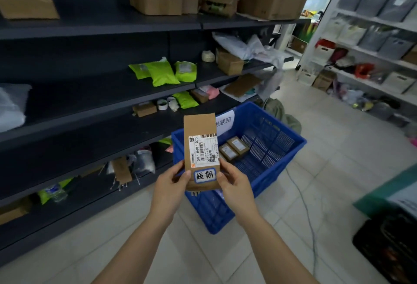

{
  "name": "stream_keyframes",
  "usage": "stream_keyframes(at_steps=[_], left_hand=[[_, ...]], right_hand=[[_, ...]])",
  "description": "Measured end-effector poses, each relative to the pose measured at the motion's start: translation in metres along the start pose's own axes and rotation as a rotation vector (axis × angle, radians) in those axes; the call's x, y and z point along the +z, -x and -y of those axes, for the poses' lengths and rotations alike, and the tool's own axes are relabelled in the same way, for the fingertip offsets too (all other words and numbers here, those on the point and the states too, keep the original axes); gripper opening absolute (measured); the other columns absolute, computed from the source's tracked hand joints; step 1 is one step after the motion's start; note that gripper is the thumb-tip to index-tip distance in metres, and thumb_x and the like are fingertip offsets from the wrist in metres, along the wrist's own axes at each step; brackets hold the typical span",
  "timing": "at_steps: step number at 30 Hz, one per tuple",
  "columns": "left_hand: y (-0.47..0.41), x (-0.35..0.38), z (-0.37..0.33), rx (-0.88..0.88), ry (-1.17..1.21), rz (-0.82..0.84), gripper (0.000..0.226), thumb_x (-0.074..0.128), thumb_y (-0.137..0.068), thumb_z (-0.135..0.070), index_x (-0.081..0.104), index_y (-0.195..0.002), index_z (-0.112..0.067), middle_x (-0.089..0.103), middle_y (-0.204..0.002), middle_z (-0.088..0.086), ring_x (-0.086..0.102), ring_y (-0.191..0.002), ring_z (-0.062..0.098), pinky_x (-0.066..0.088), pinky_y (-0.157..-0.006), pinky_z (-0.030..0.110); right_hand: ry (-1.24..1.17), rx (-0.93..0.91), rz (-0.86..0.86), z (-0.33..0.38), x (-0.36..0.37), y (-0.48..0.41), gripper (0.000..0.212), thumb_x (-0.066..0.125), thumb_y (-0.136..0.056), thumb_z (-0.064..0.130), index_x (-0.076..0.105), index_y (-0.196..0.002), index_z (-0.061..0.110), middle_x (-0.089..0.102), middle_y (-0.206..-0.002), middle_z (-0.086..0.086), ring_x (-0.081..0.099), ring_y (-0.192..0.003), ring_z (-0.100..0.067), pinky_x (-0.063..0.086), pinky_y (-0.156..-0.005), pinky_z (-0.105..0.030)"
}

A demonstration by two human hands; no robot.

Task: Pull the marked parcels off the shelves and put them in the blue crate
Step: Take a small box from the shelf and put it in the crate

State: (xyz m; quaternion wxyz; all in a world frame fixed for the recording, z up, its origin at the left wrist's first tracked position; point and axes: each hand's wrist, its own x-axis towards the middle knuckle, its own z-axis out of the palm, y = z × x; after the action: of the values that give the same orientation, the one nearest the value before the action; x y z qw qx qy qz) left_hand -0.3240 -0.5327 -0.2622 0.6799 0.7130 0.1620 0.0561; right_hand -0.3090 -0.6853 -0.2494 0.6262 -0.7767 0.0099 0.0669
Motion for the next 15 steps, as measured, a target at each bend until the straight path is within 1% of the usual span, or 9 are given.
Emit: stream_keyframes(at_steps=[2,4,5,7,9,11,13,15], left_hand=[[-0.01,0.028,0.0,-0.014,-0.009,0.019,0.034,0.06,-0.092,-0.012,0.062,-0.125,-0.022,0.069,-0.106,-0.011,0.064,-0.101,0.009,0.052,-0.094,0.037],[-0.023,0.054,0.0,-0.035,-0.013,0.034,0.035,0.061,-0.092,-0.013,0.062,-0.125,-0.022,0.069,-0.11,-0.007,0.064,-0.104,0.013,0.051,-0.096,0.041],[-0.031,0.067,0.001,-0.044,-0.012,0.042,0.035,0.061,-0.092,-0.013,0.062,-0.125,-0.021,0.069,-0.112,-0.005,0.064,-0.105,0.015,0.051,-0.097,0.043],[-0.049,0.092,0.004,-0.051,-0.018,0.054,0.033,0.061,-0.092,-0.012,0.064,-0.122,-0.023,0.069,-0.111,-0.005,0.064,-0.104,0.015,0.051,-0.097,0.043],[-0.07,0.116,0.006,-0.054,-0.033,0.061,0.03,0.061,-0.092,-0.012,0.064,-0.115,-0.031,0.069,-0.104,-0.011,0.064,-0.102,0.013,0.051,-0.095,0.039],[-0.094,0.14,0.011,-0.071,-0.042,0.066,0.03,0.061,-0.092,-0.015,0.064,-0.118,-0.03,0.068,-0.104,-0.01,0.063,-0.102,0.013,0.052,-0.094,0.04],[-0.119,0.164,0.015,-0.095,-0.04,0.077,0.032,0.061,-0.092,-0.016,0.063,-0.122,-0.026,0.068,-0.109,-0.006,0.064,-0.103,0.014,0.052,-0.094,0.042],[-0.147,0.187,0.018,-0.126,-0.027,0.086,0.031,0.061,-0.092,-0.016,0.063,-0.121,-0.028,0.068,-0.111,-0.006,0.064,-0.103,0.014,0.053,-0.093,0.043]], right_hand=[[-0.012,0.009,-0.025,-0.008,-0.024,-0.014,0.038,0.051,-0.097,0.01,0.056,-0.123,0.037,0.066,-0.117,0.011,0.062,-0.108,-0.004,0.053,-0.087,-0.02],[-0.019,0.028,-0.045,-0.015,-0.046,-0.03,0.038,0.052,-0.097,0.01,0.057,-0.124,0.037,0.066,-0.118,0.01,0.062,-0.109,-0.007,0.054,-0.091,-0.028],[-0.019,0.038,-0.051,-0.018,-0.055,-0.039,0.037,0.052,-0.097,0.01,0.057,-0.124,0.036,0.066,-0.118,0.009,0.062,-0.109,-0.007,0.054,-0.091,-0.03],[-0.014,0.053,-0.058,-0.025,-0.074,-0.061,0.037,0.052,-0.097,0.01,0.057,-0.126,0.033,0.066,-0.118,0.008,0.061,-0.108,-0.006,0.054,-0.091,-0.027],[-0.001,0.064,-0.059,-0.033,-0.093,-0.086,0.037,0.052,-0.097,0.011,0.057,-0.128,0.03,0.065,-0.118,0.009,0.06,-0.109,-0.005,0.052,-0.089,-0.023],[0.02,0.075,-0.05,-0.042,-0.111,-0.116,0.037,0.052,-0.097,0.011,0.057,-0.128,0.03,0.065,-0.117,0.01,0.06,-0.108,-0.004,0.051,-0.086,-0.019],[0.041,0.096,-0.036,-0.051,-0.127,-0.15,0.036,0.052,-0.097,0.012,0.058,-0.128,0.03,0.065,-0.118,0.009,0.06,-0.109,-0.005,0.051,-0.086,-0.021],[0.06,0.125,-0.028,-0.058,-0.142,-0.185,0.037,0.052,-0.097,0.012,0.057,-0.13,0.029,0.066,-0.119,0.008,0.06,-0.108,-0.004,0.052,-0.086,-0.022]])
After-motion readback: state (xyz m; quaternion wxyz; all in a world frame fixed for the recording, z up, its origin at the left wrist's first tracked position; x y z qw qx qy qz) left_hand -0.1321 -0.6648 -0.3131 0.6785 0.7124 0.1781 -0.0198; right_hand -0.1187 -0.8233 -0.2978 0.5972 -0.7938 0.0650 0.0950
